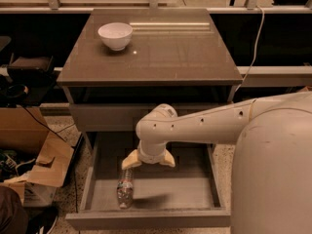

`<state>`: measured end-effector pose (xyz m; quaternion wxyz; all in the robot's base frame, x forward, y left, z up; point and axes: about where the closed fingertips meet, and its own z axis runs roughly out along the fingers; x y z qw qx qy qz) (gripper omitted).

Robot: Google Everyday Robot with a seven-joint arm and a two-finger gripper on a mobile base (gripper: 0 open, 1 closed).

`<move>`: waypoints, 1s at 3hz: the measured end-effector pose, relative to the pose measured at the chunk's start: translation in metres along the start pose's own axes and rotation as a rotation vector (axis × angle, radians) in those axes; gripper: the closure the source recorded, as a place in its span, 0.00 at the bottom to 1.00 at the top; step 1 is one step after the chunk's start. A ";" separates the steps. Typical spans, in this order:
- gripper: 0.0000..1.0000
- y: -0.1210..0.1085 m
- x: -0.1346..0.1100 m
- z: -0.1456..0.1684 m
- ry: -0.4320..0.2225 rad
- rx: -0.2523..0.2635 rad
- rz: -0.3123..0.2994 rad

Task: Pick water bottle from middle drawer and place on counter

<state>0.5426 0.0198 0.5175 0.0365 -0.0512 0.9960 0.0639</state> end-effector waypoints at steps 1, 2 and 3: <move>0.00 0.020 0.004 0.023 0.038 -0.076 0.016; 0.00 0.038 0.012 0.047 0.063 -0.135 0.034; 0.00 0.053 0.020 0.069 0.041 -0.163 0.041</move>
Offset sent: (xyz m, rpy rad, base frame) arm -0.0203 0.0687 -0.0675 0.2042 0.1110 -0.0364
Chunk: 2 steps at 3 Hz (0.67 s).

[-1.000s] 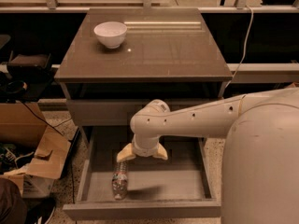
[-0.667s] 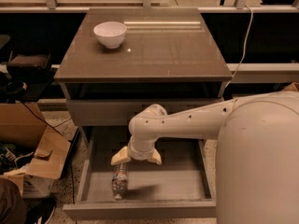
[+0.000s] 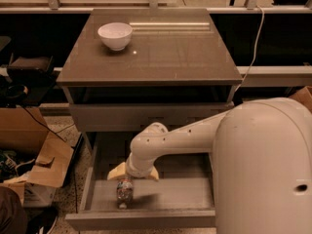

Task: Pick water bottle from middle drawer and place on counter

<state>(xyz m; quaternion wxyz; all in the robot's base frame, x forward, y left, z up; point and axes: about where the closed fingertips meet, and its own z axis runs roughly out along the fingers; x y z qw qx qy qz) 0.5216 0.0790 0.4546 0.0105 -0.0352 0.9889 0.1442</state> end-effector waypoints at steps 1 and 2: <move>0.00 0.007 0.005 0.023 -0.052 -0.017 0.006; 0.00 0.011 0.003 0.051 -0.076 0.012 -0.019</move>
Offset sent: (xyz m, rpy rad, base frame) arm -0.0028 0.0438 -0.0772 -0.0459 -0.1188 0.0031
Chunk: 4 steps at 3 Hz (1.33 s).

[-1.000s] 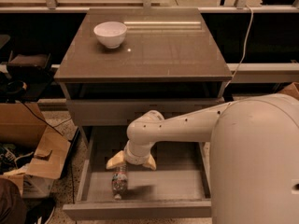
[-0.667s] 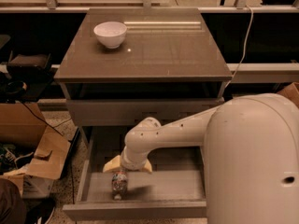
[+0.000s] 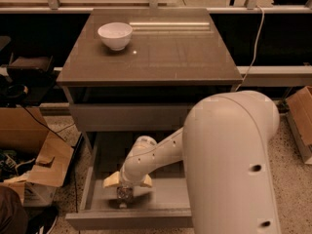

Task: Pick water bottle from middle drawer and place on counter

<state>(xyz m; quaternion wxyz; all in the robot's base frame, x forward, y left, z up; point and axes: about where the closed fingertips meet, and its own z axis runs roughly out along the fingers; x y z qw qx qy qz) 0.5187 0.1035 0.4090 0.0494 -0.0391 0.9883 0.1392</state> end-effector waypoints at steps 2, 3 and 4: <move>0.09 -0.002 -0.006 0.064 0.067 0.066 0.002; 0.31 -0.003 -0.008 0.068 0.076 0.071 0.011; 0.55 -0.001 -0.008 0.063 0.076 0.071 0.011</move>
Offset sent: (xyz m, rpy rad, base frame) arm 0.0221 0.0229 -0.0882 -0.0965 0.1072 -0.0381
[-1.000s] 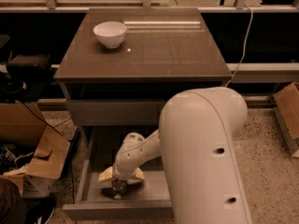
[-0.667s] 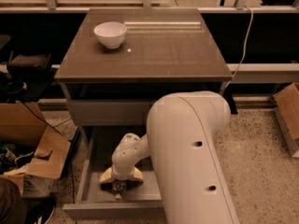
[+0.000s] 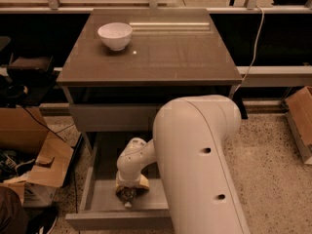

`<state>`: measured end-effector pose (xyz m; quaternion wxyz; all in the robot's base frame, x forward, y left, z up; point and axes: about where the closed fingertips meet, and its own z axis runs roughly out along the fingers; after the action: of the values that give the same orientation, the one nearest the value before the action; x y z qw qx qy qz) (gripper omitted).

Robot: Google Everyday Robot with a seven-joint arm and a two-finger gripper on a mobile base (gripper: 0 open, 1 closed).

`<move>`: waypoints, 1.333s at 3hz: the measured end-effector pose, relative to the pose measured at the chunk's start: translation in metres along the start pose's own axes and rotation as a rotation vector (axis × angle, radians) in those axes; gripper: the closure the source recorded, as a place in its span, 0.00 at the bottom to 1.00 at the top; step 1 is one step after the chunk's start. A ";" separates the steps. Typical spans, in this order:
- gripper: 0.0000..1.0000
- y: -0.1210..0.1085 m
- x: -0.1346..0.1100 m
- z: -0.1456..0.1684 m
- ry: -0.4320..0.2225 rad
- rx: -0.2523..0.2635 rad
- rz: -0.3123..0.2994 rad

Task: Pick water bottle from middle drawer and place on counter

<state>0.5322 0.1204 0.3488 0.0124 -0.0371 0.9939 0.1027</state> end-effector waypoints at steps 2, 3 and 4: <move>1.00 0.003 -0.001 -0.012 0.000 0.000 0.000; 1.00 0.013 -0.017 -0.056 0.000 -0.057 0.041; 1.00 0.014 -0.018 -0.107 0.081 -0.195 0.114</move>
Offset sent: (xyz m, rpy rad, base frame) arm 0.0092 -0.0218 0.0789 -0.0107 0.0836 0.1010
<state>0.5473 0.1129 0.4568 -0.0374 0.0142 0.9795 0.1977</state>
